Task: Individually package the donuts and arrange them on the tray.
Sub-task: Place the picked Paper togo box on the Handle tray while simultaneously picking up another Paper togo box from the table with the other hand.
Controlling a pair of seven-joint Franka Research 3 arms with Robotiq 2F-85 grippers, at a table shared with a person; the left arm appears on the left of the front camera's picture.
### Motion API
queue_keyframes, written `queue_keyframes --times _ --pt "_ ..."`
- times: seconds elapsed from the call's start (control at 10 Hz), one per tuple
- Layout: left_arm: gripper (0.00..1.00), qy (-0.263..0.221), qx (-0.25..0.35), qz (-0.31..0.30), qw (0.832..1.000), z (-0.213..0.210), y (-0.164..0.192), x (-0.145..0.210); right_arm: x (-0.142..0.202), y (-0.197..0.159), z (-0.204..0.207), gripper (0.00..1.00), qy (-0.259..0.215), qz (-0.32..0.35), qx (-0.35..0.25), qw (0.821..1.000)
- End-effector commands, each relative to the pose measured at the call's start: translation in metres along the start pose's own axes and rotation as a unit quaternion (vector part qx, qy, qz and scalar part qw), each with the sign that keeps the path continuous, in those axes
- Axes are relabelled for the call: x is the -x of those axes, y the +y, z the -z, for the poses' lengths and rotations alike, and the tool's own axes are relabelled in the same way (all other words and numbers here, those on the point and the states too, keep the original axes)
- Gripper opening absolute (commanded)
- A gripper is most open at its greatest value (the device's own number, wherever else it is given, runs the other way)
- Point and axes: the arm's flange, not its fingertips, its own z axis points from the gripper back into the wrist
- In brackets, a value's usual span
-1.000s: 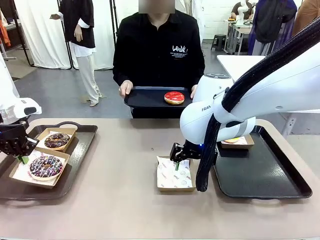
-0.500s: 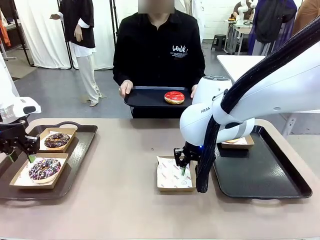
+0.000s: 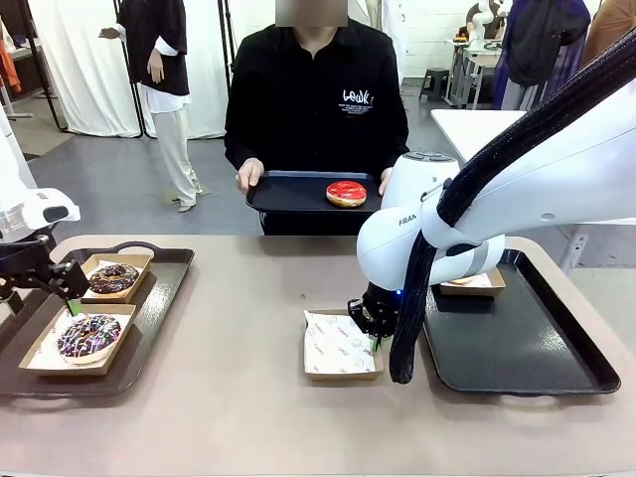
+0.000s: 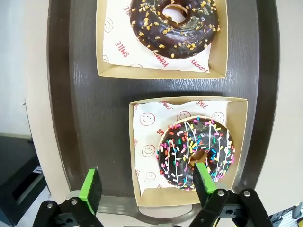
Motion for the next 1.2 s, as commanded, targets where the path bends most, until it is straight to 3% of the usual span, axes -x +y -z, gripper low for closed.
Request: queue_keyframes --times 0.0,0.3,0.6,0.8,1.1 --pt "1.00 0.000 0.018 0.011 1.000 -0.001 0.001 0.006 -0.005 0.007 0.003 0.00 -0.009 0.003 0.007 1.000" --pt "1.00 0.004 0.037 0.006 0.999 -0.007 0.005 0.009 -0.003 0.007 -0.002 0.00 -0.011 0.005 0.000 1.000" --pt "1.00 0.004 0.193 -0.023 0.981 -0.073 0.049 0.035 0.016 0.015 -0.078 0.00 -0.022 -0.026 -0.017 0.999" --pt "1.00 -0.037 0.325 -0.042 0.944 -0.106 0.106 0.051 0.011 0.021 -0.138 0.00 -0.042 -0.031 -0.017 0.999" --pt "1.00 -0.036 0.476 -0.087 0.875 -0.115 0.190 0.065 -0.029 0.040 -0.199 0.00 -0.041 -0.023 -0.006 0.999"
